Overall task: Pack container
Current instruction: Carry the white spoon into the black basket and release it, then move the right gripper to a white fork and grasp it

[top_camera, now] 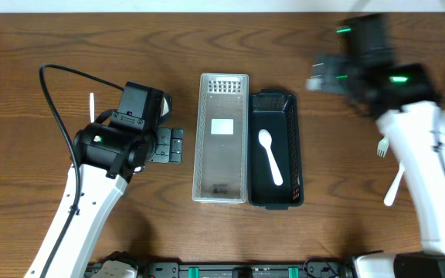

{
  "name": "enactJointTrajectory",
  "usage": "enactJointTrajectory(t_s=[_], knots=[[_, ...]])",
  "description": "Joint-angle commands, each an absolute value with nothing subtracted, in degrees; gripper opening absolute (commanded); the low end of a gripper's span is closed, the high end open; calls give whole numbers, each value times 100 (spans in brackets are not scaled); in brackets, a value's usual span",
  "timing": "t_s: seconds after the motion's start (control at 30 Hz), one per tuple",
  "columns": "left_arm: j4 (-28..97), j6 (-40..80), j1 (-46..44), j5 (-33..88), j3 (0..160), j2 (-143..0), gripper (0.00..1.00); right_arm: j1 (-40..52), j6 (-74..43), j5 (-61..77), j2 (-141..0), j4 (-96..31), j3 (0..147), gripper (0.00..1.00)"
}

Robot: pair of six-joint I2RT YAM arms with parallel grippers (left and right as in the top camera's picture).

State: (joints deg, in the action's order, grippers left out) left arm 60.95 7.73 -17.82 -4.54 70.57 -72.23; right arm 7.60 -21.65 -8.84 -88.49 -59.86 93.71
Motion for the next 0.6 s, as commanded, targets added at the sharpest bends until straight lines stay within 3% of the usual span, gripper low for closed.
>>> enactJointTrajectory(t_s=[0.0, 0.2, 0.57], knots=[[6114, 843, -1758, -521, 7133, -7234, 98, -207, -2106, -954, -9126, -6195, 9249, 85], [6130, 845, -1758, -521, 7131, -7234, 98, -1417, -1702, -554, -9883, -6058, 8748, 87], [6149, 843, -1758, -521, 7131, -7234, 98, -1955, -1210, -414, -11437, -5749, 8455, 87]])
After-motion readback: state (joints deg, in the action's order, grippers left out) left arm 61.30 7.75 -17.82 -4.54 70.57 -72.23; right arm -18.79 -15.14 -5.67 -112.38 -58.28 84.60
